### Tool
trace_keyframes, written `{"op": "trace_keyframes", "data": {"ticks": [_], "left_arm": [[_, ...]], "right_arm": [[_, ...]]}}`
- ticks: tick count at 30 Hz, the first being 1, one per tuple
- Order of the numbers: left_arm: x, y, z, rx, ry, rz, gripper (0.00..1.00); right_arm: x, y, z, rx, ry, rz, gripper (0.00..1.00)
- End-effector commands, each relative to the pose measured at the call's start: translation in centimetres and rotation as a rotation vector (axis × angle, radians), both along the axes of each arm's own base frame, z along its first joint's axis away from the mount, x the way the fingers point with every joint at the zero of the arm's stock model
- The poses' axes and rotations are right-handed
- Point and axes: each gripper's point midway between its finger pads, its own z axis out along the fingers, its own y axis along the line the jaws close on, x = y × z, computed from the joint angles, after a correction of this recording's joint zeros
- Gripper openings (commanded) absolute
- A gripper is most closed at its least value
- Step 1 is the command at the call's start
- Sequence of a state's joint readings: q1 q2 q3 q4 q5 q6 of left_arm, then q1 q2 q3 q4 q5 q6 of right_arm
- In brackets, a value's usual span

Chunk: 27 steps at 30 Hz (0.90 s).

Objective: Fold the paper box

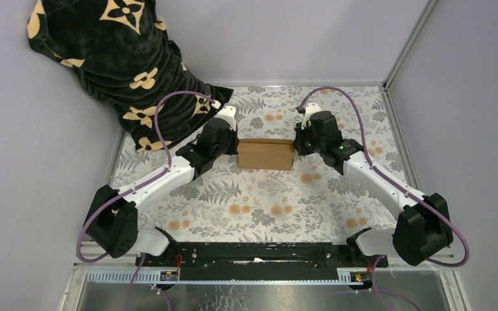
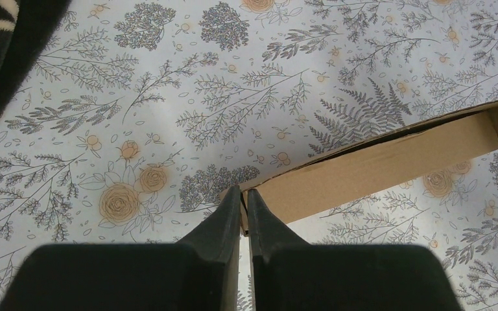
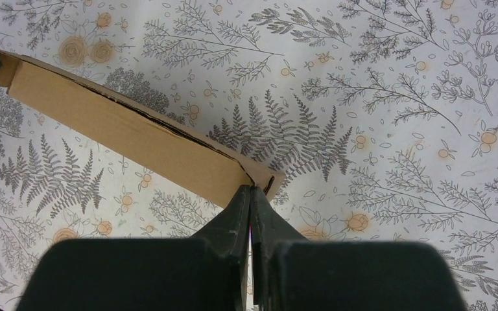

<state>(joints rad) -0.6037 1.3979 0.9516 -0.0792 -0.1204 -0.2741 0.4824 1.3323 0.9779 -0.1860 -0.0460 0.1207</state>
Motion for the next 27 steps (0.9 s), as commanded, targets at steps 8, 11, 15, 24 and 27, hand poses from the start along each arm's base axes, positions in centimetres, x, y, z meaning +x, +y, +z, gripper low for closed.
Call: {"op": "trace_keyframes", "data": {"ticks": [8, 11, 15, 24, 27], "left_arm": [[-2.0, -2.1, -1.7, -0.015, 0.051, -0.096, 0.11], [-2.1, -2.1, -1.9, -0.016, 0.044, -0.096, 0.11], [-2.2, -2.3, -2.2, -0.013, 0.041, -0.099, 0.1], [-2.8, -2.3, -2.7, 0.005, 0.029, -0.098, 0.1], [-2.8, -2.2, -3.0, 0.011, 0.026, -0.094, 0.1]], "right_arm": [[-0.8, 2.5, 1.2, 0.093, -0.018, 0.065, 0.03], [-1.1, 2.1, 0.7, 0.08, -0.027, 0.062, 0.03], [-1.3, 1.7, 0.3, 0.065, -0.042, 0.058, 0.02], [-1.7, 1.1, 0.0, 0.068, -0.079, 0.053, 0.02], [-1.7, 1.1, -0.3, 0.069, -0.081, 0.049, 0.01]]}}
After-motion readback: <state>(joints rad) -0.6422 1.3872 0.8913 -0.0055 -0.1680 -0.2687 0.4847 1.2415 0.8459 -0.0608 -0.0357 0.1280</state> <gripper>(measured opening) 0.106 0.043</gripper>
